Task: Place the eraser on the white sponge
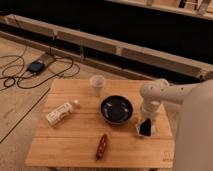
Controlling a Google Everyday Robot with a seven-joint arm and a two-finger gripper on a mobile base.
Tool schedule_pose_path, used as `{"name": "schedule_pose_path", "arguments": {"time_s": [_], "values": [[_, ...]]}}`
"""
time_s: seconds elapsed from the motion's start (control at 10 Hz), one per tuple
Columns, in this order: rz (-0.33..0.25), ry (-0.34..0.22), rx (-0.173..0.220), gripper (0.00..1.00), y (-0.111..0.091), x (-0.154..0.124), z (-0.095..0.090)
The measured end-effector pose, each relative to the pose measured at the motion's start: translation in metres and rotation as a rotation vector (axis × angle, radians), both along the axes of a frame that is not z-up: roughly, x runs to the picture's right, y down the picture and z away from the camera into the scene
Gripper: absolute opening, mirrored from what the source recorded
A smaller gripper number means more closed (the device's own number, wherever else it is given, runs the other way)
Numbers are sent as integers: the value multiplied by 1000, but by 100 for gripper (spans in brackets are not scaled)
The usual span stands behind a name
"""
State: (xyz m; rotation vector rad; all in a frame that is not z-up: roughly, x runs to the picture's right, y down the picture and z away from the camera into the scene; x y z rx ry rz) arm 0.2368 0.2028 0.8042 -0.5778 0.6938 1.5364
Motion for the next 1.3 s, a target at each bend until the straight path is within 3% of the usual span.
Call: {"name": "schedule_pose_path", "arguments": {"time_s": [0.2, 0.5, 0.7, 1.3], "values": [[4, 2, -9, 33, 1, 2, -1], [15, 4, -19, 64, 5, 5, -3], [21, 6, -24, 80, 9, 7, -4], [29, 6, -10, 80, 5, 9, -8]]}}
